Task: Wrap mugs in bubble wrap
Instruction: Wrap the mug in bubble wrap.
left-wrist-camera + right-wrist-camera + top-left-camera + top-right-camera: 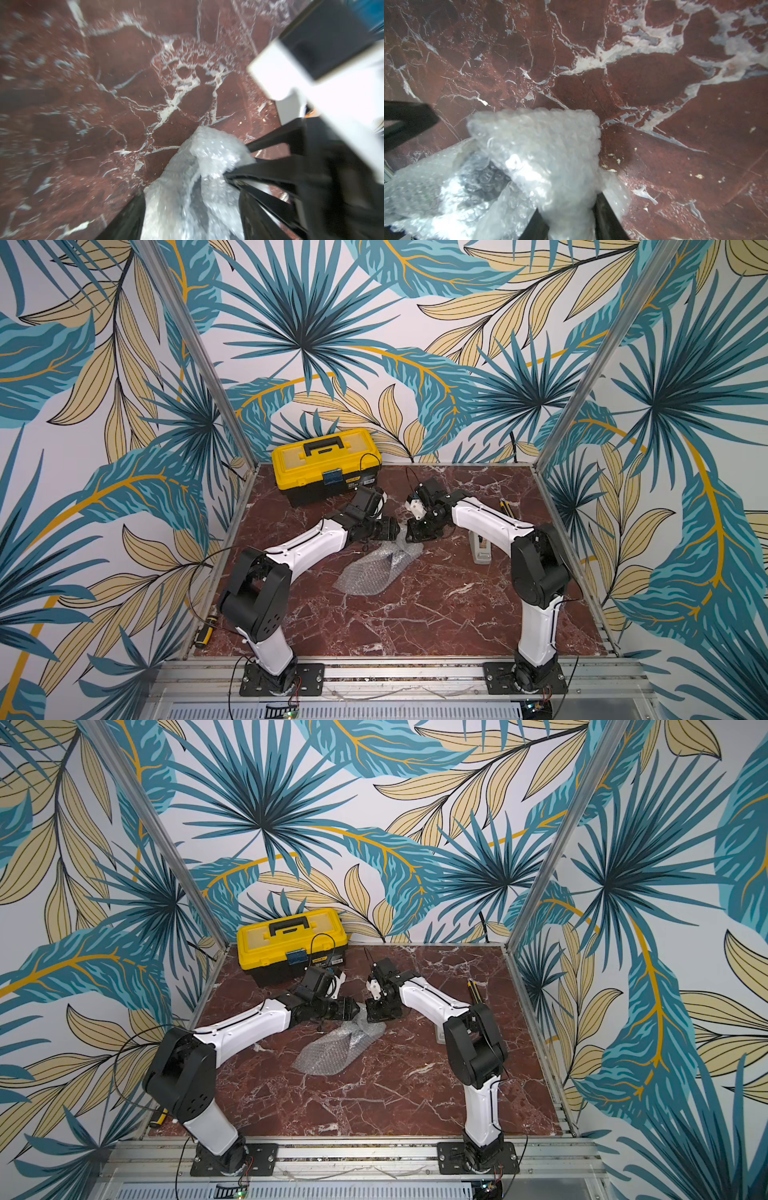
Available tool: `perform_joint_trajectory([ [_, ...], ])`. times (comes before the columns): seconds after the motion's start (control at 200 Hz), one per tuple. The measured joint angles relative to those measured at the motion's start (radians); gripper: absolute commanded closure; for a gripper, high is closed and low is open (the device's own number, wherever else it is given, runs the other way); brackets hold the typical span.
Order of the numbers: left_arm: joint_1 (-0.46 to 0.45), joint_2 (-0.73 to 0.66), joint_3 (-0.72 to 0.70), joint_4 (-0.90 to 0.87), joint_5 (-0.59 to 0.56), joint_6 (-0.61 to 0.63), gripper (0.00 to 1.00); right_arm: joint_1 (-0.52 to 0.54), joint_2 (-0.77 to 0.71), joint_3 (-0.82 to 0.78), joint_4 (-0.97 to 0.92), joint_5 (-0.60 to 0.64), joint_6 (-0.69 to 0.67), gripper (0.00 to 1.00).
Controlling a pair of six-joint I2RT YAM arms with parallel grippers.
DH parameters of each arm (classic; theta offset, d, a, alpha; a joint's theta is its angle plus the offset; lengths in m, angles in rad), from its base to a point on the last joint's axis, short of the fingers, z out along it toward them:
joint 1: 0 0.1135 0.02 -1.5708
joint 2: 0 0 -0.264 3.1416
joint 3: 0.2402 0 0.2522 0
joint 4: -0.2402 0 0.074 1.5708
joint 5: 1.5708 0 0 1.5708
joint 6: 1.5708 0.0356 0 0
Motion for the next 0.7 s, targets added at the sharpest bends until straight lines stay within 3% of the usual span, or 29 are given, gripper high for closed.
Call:
perform_joint_trajectory([
  [0.155, 0.008, -0.149, -0.083, -0.058, -0.065, -0.024, 0.24, 0.006, 0.006, 0.0, 0.008, 0.014, 0.006, 0.68],
  [0.521, 0.014, -0.614, -0.46, -0.277, -0.195, -0.188, 0.23, 0.013, 0.011, 0.002, 0.015, 0.023, 0.014, 0.67],
  [0.696, 0.014, -0.661, -0.547, -0.318, -0.197, -0.263, 0.26, 0.016, 0.011, 0.002, 0.015, 0.029, 0.014, 0.67],
])
